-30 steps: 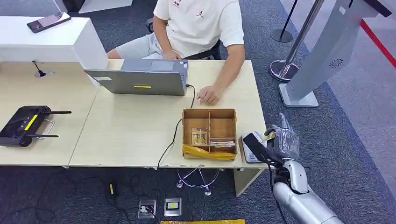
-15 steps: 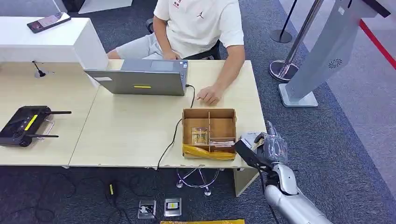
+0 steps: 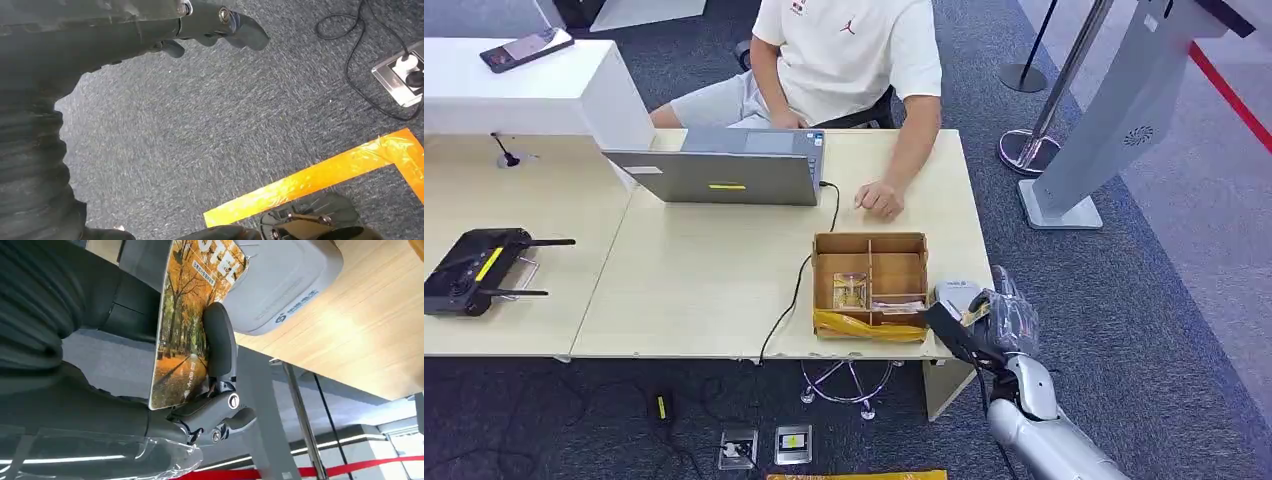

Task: Pass the card to the sensor for recognition and then transmit it.

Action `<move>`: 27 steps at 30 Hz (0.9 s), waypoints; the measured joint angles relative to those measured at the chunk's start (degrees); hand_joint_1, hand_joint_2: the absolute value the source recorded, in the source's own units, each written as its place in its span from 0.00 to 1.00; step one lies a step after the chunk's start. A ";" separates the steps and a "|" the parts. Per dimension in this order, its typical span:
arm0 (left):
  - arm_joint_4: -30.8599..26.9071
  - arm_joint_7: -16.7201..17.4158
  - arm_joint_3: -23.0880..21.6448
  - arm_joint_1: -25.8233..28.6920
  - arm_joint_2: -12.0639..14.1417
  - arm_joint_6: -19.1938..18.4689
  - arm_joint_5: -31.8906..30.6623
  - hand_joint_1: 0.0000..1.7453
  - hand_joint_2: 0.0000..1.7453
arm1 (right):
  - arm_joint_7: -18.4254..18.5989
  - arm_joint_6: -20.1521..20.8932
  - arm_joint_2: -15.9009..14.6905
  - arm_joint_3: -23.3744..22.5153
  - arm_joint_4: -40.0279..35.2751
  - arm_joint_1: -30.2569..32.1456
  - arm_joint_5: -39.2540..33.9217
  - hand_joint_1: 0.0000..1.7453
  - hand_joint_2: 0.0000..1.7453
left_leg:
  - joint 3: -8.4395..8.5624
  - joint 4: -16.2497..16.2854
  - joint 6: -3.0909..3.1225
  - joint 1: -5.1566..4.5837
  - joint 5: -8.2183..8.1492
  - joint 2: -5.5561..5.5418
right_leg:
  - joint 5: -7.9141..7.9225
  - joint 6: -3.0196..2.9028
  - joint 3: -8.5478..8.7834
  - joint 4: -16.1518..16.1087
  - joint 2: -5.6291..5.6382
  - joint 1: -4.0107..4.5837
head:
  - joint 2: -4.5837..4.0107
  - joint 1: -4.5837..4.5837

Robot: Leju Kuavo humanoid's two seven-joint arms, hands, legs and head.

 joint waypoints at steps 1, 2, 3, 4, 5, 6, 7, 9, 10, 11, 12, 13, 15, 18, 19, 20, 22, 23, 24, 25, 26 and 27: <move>0.00 0.00 -0.13 0.00 0.00 -0.02 -0.04 0.00 1.00 | 0.20 -0.07 0.00 0.00 0.00 0.00 0.00 1.00 1.00 | 0.00 0.00 0.00 0.00 0.00 0.00 | 0.00 0.00 0.00 0.00 0.00 0.00 | 0.00 0.00; 0.00 0.00 -0.28 0.00 0.00 -0.04 -0.09 0.00 1.00 | 0.35 -0.24 0.00 0.00 0.00 0.00 0.02 1.00 1.00 | 0.00 0.00 0.00 0.00 0.00 0.00 | 0.00 0.00 0.00 0.00 0.00 0.00 | 0.00 0.00; 0.00 0.00 -0.33 0.00 0.00 -0.07 -0.09 0.00 1.00 | 0.41 -0.39 0.00 0.00 0.00 -0.01 0.07 1.00 1.00 | 0.00 0.00 0.00 0.00 0.00 0.00 | 0.00 0.00 0.00 0.00 0.00 0.00 | 0.00 0.00; 0.00 0.00 -0.35 0.00 0.00 -0.07 -0.09 0.00 1.00 | 0.44 -0.61 0.00 0.00 0.00 -0.02 0.11 1.00 1.00 | 0.00 0.00 0.00 0.00 0.00 0.00 | 0.00 0.00 0.00 0.00 0.00 0.00 | 0.00 0.00; 0.00 0.00 -0.35 0.00 0.00 -0.07 -0.09 0.00 1.00 | 0.52 -0.85 0.00 0.00 0.00 -0.07 0.11 1.00 1.00 | -0.01 0.00 0.00 0.00 0.00 0.00 | 0.00 0.00 0.01 0.00 0.00 0.00 | 0.00 0.00; 0.00 0.00 -0.35 0.00 0.00 -0.07 -0.07 0.00 1.00 | 0.52 -1.27 0.00 0.00 -0.02 -0.15 0.11 1.00 1.00 | -0.01 0.00 0.00 0.00 0.00 -0.01 | 0.00 0.00 0.01 0.00 0.00 0.00 | 0.00 0.00; 0.00 0.00 -0.35 0.00 0.00 -0.04 -0.02 0.00 1.00 | 0.52 -1.93 0.00 0.00 -0.07 -0.26 0.13 1.00 1.00 | -0.01 0.00 0.00 0.00 0.00 -0.01 | 0.00 0.00 0.01 0.00 0.00 0.00 | 0.00 0.00; 0.00 0.00 -0.35 0.00 0.00 0.02 -0.02 0.00 1.00 | 0.52 -2.80 0.00 -0.02 -0.26 -0.63 0.22 1.00 1.00 | -0.03 0.00 0.00 -0.01 0.00 -0.01 | 0.01 0.01 0.01 0.00 0.00 -0.01 | 0.00 0.00; 0.00 0.00 -0.35 0.00 0.00 0.04 -0.02 0.00 1.00 | 0.52 -2.93 -0.06 -0.04 -0.42 -0.94 0.26 1.00 1.00 | -0.03 0.00 0.00 -0.01 0.00 -0.01 | 0.01 0.01 0.01 0.00 0.00 -0.01 | 0.00 0.00; 0.00 0.00 -0.35 0.00 -0.02 0.02 -0.04 0.00 1.00 | 0.77 -2.99 -0.09 -0.07 -0.59 -1.31 0.33 1.00 1.00 | -0.03 0.00 0.00 -0.01 0.00 -0.01 | 0.02 0.02 0.00 0.00 0.00 -0.01 | 0.00 0.00; 0.00 0.00 -0.35 0.00 -0.02 0.02 -0.11 0.00 1.00 | 1.05 -3.04 -0.24 -0.11 -0.79 -1.69 0.68 1.00 1.00 | -0.05 0.00 0.00 -0.02 0.00 -0.01 | 0.02 0.03 0.00 0.00 0.00 -0.02 | 0.00 0.00; 0.00 0.00 -0.37 0.00 -0.02 0.02 -0.18 0.00 1.00 | 1.33 -3.04 -0.46 -0.11 -1.22 -2.07 1.05 1.00 1.00 | -0.06 0.01 0.00 -0.03 0.00 -0.01 | 0.02 0.03 -0.01 0.00 0.00 -0.03 | 0.00 0.00; 0.00 0.00 -0.41 0.00 -0.04 0.00 -0.26 0.00 1.00 | 1.90 -2.78 -0.94 -0.15 -2.28 -3.03 1.57 1.00 1.00 | -0.06 0.01 0.01 -0.03 0.00 -0.01 | 0.02 0.03 -0.02 0.00 0.00 -0.03 | 0.00 -0.02; 0.00 -0.02 -0.41 0.00 -0.07 0.00 -0.50 0.00 1.00 | 2.38 -2.36 -1.62 -0.17 -4.02 -4.20 2.25 1.00 1.00 | -0.06 0.01 0.01 -0.03 0.00 -0.01 | 0.02 0.03 -0.02 0.00 0.00 -0.03 | 0.00 0.00; 0.00 -0.02 -0.41 0.00 -0.07 0.00 -0.57 0.00 1.00 | 2.40 -2.36 -1.75 -0.17 -4.37 -4.49 2.41 1.00 1.00 | -0.07 0.01 0.01 -0.03 0.00 -0.01 | 0.02 0.03 -0.02 0.00 0.00 -0.03 | 0.00 0.00; 0.00 -0.02 -0.41 0.00 -0.07 -0.02 -0.57 0.00 1.00 | 2.40 -2.34 -1.86 -0.17 -4.70 -4.77 2.65 1.00 1.00 | -0.08 0.01 0.01 -0.03 0.00 -0.01 | 0.02 0.03 -0.02 0.00 0.00 -0.03 | 0.00 0.00; 0.02 -0.02 -0.41 0.00 -0.09 -0.09 -0.66 0.00 1.00 | 2.32 -2.36 -1.88 -0.17 -5.40 -5.59 3.83 1.00 1.00 | -0.10 0.01 0.00 -0.03 0.00 -0.01 | 0.02 0.03 -0.05 0.01 0.00 -0.03 | 0.00 0.00; 0.02 -0.02 -0.44 -0.01 -0.13 -0.11 -0.70 0.00 1.00 | 2.32 -2.27 -1.88 -0.17 -5.73 -6.21 4.29 1.00 1.00 | -0.10 0.01 0.00 -0.03 0.00 -0.01 | 0.02 0.03 -0.06 0.01 0.00 -0.03 | 0.00 -0.02; 0.02 -0.02 -0.44 -0.02 -0.18 -0.11 -0.74 0.00 1.00 | 2.32 -1.99 -1.86 -0.17 -6.03 -6.84 4.55 1.00 1.00 | -0.09 0.01 0.00 -0.03 0.00 -0.01 | 0.02 0.03 -0.07 0.01 0.00 -0.03 | 0.00 -0.02; 0.02 -0.02 -0.50 -0.05 -0.24 -0.11 -0.85 0.00 1.00 | 2.32 -1.79 -1.86 -0.17 -6.44 -7.44 4.91 1.00 1.00 | -0.10 0.01 0.00 -0.03 0.00 -0.01 | 0.02 0.03 -0.06 0.01 0.01 -0.03 | 0.00 0.00; 0.02 -0.02 -0.52 -0.07 -0.33 -0.13 -0.98 0.00 1.00 | 2.32 -1.62 -1.86 -0.17 -6.71 -8.03 5.45 1.00 1.00 | -0.10 0.01 0.00 -0.03 0.00 -0.01 | 0.02 0.03 -0.06 0.01 0.00 -0.03 | 0.00 0.00; 0.02 -0.04 -0.59 -0.07 -0.33 -0.13 -1.23 0.00 1.00 | 2.29 -1.27 -1.86 -0.15 -6.97 -8.61 5.95 1.00 1.00 | -0.10 0.01 0.01 -0.03 0.01 -0.02 | 0.02 0.03 -0.06 0.01 0.00 -0.03 | 0.00 0.00</move>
